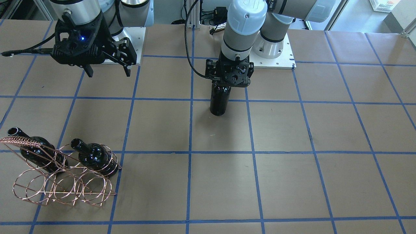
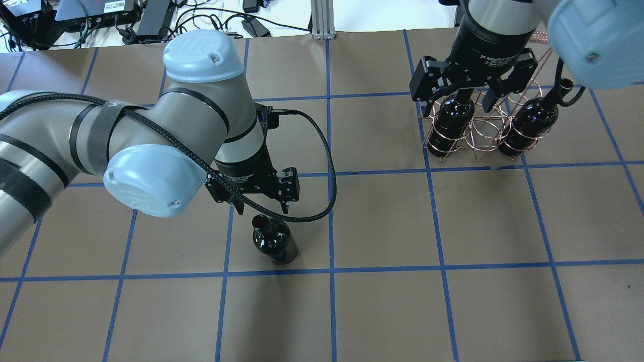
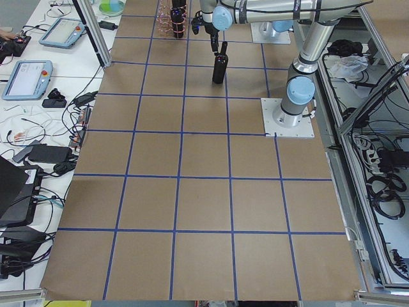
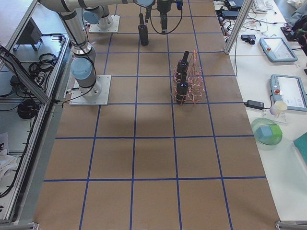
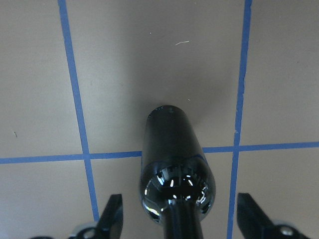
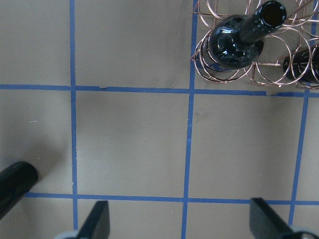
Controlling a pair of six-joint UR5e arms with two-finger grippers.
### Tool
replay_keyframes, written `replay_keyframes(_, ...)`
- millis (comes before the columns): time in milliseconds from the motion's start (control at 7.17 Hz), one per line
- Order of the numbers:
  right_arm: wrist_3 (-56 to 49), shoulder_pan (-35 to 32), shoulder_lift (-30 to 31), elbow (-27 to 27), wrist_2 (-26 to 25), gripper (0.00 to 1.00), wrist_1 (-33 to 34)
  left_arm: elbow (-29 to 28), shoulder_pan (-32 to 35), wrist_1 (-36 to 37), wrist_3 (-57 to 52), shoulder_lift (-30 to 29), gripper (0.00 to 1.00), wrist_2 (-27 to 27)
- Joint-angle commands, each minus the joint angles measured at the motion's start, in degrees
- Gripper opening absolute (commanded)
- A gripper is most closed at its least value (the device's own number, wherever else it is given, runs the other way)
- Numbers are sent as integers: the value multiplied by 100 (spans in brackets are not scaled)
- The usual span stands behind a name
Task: Place wine into wine basket
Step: 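Stand the bottle upright on the table and open the left gripper, then move the right gripper to the standing bottle's neck while the left arm withdraws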
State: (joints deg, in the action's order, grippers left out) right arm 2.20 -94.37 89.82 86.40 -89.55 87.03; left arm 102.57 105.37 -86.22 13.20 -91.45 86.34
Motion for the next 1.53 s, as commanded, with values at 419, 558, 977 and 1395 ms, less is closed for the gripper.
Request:
replay_keyframes(419, 140, -64, -17, -17, 304, 100, 24, -1572, -1164, -624, -388, -30, 100, 23)
replay_keyframes(558, 306, -133, -52, -78, 472, 100, 33, -1739, -1446, -624, -414, -48, 100, 110)
replay_keyframes(977, 2024, -1482, -638, -508, 369, 100, 217, -1916, -1985, -615, -1135, -75, 100, 409)
replay_keyframes(1395, 3740, -2742, -1228, -650, 105, 100, 892, -1785, -1933, -694, -1127, -100, 100, 391)
